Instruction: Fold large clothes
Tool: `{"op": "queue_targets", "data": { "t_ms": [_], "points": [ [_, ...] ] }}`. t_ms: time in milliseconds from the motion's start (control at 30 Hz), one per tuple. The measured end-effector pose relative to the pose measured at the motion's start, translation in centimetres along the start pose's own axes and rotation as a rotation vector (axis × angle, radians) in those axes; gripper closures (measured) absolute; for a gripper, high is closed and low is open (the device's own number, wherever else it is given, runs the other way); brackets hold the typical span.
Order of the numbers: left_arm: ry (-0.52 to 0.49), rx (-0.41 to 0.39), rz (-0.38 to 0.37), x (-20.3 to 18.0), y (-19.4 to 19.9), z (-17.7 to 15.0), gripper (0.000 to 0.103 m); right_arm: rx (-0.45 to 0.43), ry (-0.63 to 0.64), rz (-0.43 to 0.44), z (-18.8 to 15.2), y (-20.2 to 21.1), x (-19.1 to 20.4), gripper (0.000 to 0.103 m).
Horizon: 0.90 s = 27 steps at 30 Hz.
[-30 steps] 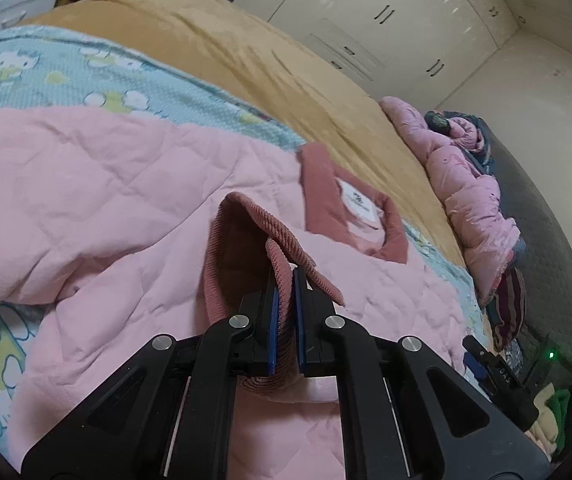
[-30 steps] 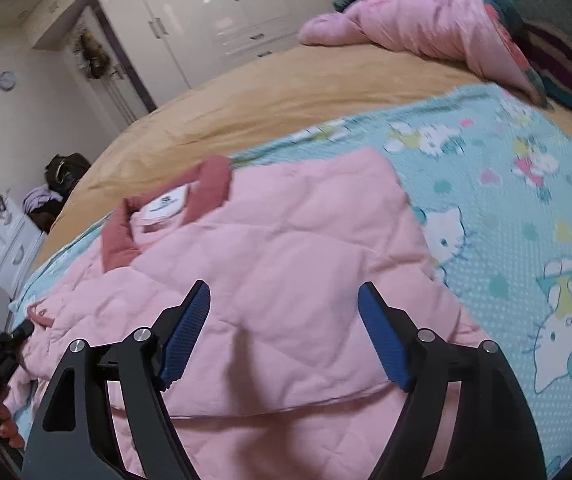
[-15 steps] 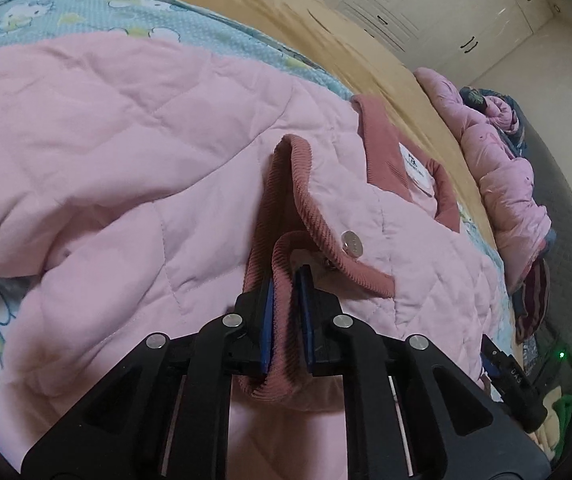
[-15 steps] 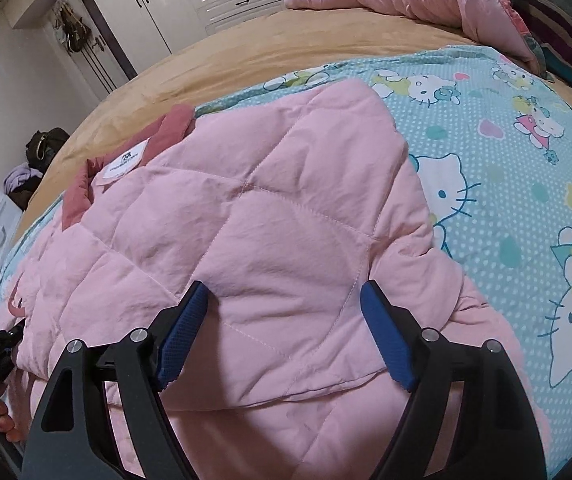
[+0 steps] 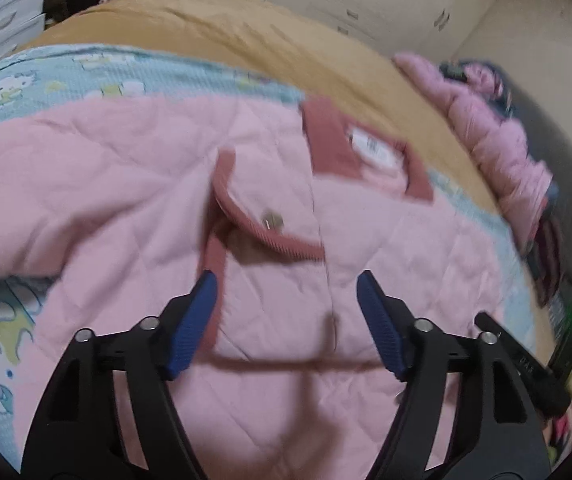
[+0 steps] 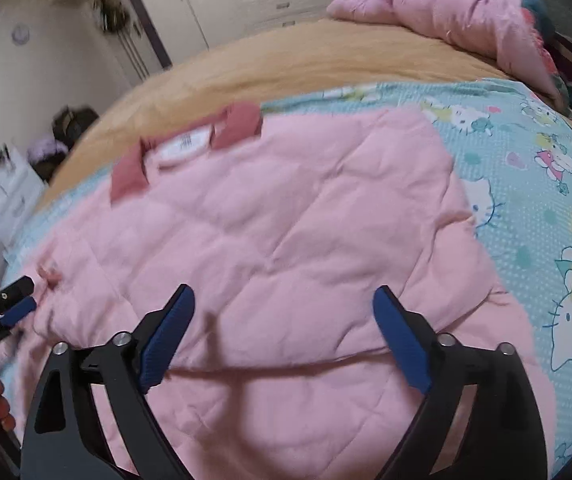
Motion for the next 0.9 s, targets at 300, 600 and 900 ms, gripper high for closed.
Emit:
{"op": "queue_targets", "data": {
  "t_ms": [300, 600, 900],
  "points": [
    [0.011, 0.076, 0.067, 1.0, -1.6, -1.8, 0.01, 0.005, -0.007, 0.005, -0.5, -0.6, 0.2, 0.004],
    [0.006, -0.052, 0.131, 1.9, 5.0, 1.2, 0.009, -0.067, -0.13, 0.126, 1.3, 3.1, 1.4, 0.004],
    [0.127, -0.14, 0.21, 8.4, 9.7, 2.8, 0.009, -0.176, -0.044, 0.142, 2.6, 6.9, 5.8, 0.004]
  ]
}}
Point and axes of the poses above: each gripper's, at about its wrist camera, not at the fingertips, and y roughly against the way its jaws point, x to its left, z to its top, the point moved 6 cm from there along -y, roughly the way its jaws point, and after that the axes turned 9 degrees about -x, right-handed, at the moved point
